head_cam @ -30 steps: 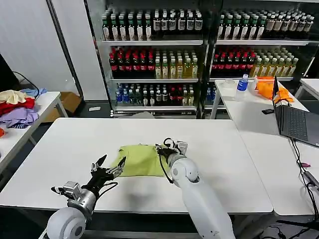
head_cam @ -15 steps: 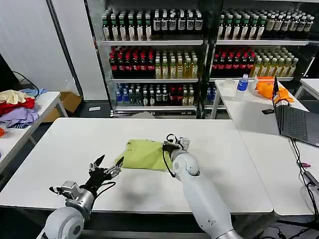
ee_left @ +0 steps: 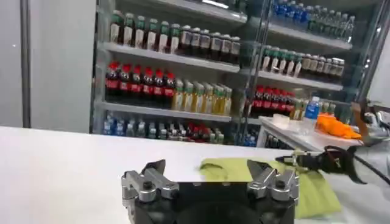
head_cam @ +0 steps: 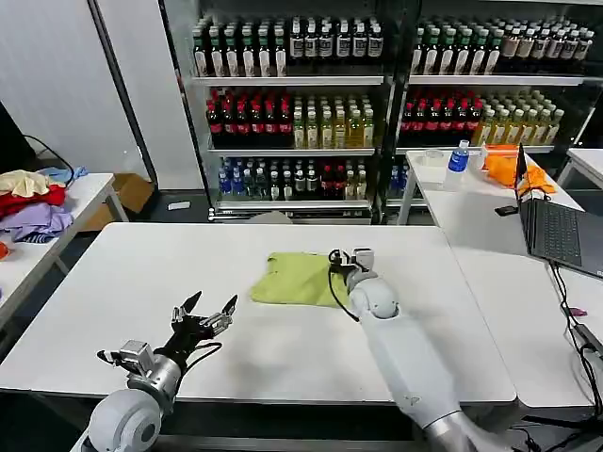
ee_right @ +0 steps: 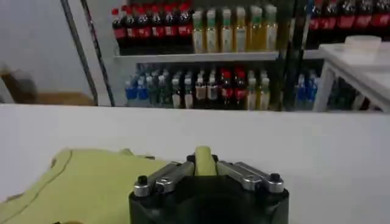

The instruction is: Fold and organize the clothes.

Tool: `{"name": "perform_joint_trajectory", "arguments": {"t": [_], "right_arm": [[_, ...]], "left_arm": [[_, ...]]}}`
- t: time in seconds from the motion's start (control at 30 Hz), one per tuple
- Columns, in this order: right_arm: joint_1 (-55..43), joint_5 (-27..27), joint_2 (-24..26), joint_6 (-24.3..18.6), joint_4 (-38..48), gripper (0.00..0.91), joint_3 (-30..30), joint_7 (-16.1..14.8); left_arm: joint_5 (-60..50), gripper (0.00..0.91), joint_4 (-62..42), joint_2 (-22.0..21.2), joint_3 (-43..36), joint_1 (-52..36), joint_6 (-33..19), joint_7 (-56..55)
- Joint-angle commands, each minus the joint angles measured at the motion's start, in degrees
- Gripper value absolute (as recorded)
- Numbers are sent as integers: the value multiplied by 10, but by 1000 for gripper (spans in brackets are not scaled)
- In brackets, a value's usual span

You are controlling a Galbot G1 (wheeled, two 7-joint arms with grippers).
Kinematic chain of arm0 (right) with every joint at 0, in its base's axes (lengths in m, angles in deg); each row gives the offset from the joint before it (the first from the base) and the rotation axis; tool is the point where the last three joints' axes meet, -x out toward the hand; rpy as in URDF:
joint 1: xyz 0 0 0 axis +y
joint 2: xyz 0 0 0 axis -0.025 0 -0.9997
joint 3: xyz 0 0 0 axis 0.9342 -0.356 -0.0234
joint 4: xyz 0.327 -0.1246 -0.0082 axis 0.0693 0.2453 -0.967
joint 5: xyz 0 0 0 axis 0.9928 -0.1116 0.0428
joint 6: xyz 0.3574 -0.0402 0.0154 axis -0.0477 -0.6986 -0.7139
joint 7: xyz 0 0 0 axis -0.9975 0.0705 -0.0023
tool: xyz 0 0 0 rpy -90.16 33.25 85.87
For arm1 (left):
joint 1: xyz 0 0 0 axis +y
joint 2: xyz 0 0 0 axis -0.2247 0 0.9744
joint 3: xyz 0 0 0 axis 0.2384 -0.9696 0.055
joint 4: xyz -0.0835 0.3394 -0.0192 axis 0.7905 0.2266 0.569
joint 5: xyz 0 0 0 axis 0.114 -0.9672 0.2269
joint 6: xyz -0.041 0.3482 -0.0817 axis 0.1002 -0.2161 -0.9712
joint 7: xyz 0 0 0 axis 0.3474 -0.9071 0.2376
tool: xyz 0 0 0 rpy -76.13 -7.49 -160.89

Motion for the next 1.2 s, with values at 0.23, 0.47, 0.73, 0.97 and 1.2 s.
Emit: {"name": "perform_joint_trajectory", "arguments": {"t": [0.23, 0.47, 0.73, 0.97, 1.2], "right_arm": [[-47, -100, 28, -117, 82, 907, 9, -101], [27, -70, 51, -190, -68, 907, 28, -51], [186, -57, 124, -170, -309, 907, 71, 0], [368, -46, 161, -164, -455, 907, 151, 3], [444, -49, 165, -159, -500, 907, 192, 8]], "left_arm": [[1, 907, 5, 0, 2, 4, 0, 0], [0, 907, 14, 2, 7, 15, -1, 1], [-14, 907, 31, 3, 11, 23, -14, -2], [-36, 907, 37, -12, 6, 17, -23, -9], [-43, 907, 41, -24, -2, 10, -21, -10]]}}
